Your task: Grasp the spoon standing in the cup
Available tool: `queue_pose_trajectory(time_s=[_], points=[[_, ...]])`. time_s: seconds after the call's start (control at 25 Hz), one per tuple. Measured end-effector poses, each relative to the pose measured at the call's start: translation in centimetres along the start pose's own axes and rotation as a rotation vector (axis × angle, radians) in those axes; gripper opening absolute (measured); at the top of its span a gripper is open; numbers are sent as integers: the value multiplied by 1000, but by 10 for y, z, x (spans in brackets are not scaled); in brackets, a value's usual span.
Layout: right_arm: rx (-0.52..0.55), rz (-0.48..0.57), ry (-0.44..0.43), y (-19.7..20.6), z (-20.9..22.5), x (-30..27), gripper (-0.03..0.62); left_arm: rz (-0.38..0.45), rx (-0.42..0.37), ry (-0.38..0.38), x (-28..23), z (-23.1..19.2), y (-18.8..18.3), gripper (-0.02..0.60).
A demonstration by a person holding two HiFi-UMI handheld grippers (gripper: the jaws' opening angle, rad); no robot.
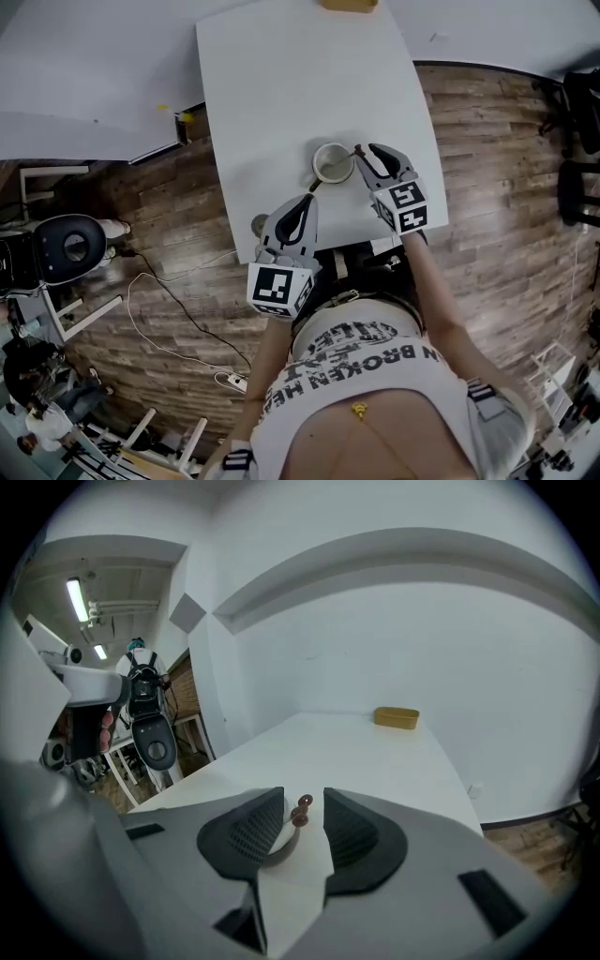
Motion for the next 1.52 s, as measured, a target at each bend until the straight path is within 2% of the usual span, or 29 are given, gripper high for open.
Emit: queue_pose_trajectory(time_s=[0.32,0.44,0.6,0.76,1.08,1.52], points=[[-149,-35,-58,12,7,-26,130,5,20,-56,5,-15,1,-9],[-213,-24,-90,14,5,-30,103,8,29,-76,9,-19,3,-9],[-222,-20,-106,16,1,-30,57,11,51,-92,13,-22,9,-9],[-234,-13,-111,16,2,-28,52,6,63,-95,15,-20,13,-9],[-105,12,-109,3,-8,-22,48,17,60,-98,18,-20,10,-9],[84,29,-134,-20,-21,3,38,18,7,-80,22,-6,6,-9]])
Point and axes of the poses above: the fingertips, and each gripper's own axes: x backward along the fingers, z to its right, y out of its underside, the point moved 3 cm from there along x, backward along the fingers, and after that the axes turned 10 degrees about x, right-handed, at the moved point
